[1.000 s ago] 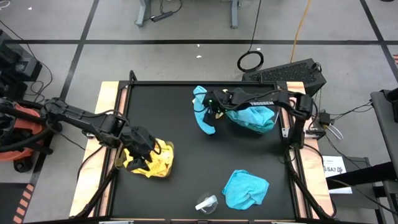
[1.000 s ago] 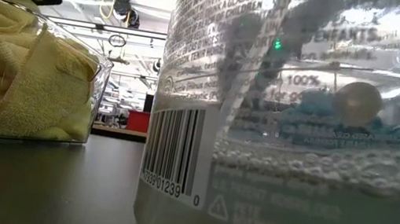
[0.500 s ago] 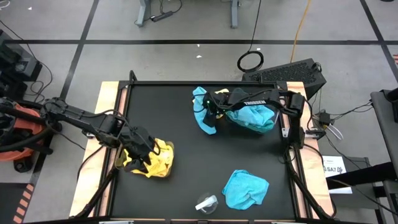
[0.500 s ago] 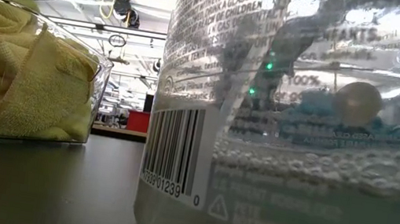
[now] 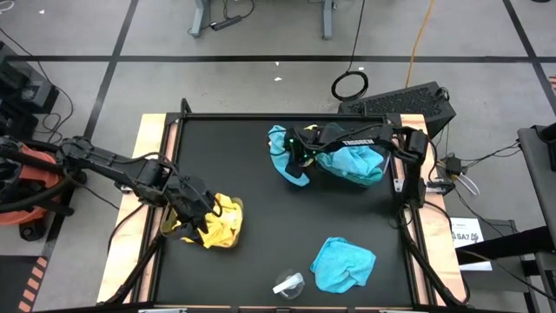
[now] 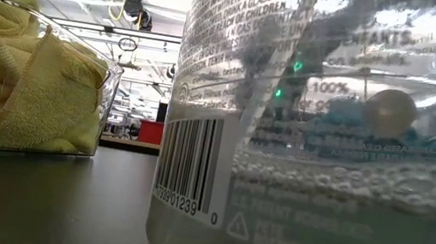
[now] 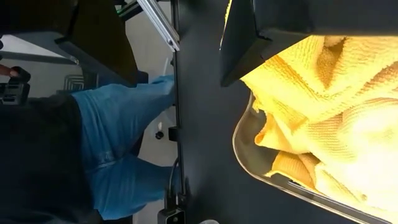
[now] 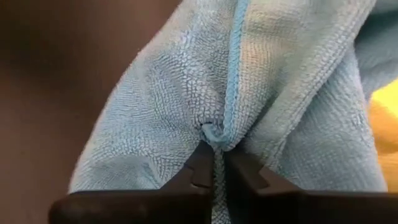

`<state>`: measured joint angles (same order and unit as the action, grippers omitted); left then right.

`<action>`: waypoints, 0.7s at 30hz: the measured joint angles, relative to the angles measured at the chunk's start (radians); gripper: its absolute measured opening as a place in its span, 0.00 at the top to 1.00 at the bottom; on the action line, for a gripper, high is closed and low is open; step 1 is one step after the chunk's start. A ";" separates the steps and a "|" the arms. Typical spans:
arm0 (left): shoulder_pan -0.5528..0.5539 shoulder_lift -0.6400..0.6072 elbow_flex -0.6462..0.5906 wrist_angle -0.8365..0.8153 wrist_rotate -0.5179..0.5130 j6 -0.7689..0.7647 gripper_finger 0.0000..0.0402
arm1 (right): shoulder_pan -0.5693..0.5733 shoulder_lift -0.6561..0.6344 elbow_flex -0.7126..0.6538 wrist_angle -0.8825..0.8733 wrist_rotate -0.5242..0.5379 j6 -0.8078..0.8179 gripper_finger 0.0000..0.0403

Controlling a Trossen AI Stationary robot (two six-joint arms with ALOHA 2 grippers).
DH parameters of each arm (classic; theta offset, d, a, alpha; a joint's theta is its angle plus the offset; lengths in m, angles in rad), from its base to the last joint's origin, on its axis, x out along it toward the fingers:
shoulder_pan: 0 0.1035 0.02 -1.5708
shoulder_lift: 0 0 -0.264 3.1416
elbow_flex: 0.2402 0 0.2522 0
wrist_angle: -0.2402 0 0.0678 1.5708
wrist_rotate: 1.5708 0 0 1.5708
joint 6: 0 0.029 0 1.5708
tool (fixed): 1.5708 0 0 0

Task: Sort microfiber towel by color & place in baskets
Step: Put the blue microfiber towel into the top transparent bin

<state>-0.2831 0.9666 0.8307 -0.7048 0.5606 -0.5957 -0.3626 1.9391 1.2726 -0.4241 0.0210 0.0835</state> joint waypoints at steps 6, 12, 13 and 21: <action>0.000 -0.012 0.000 0.000 0.000 0.000 0.42 | 0.011 -0.071 0.044 -0.068 -0.001 -0.036 0.99; 0.002 -0.019 0.000 0.001 -0.011 0.003 0.42 | 0.011 -0.191 0.081 -0.115 -0.016 -0.047 1.00; 0.002 -0.019 0.000 0.001 -0.012 0.005 0.42 | 0.010 -0.216 0.085 -0.120 -0.024 -0.047 1.00; 0.002 -0.021 0.000 0.037 -0.017 0.008 0.42 | 0.011 -0.430 0.110 -0.155 -0.028 -0.033 1.00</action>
<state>-0.2810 0.9459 0.8307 -0.6676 0.5433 -0.5880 -0.3515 1.5087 1.3830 -0.5788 -0.0067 0.0501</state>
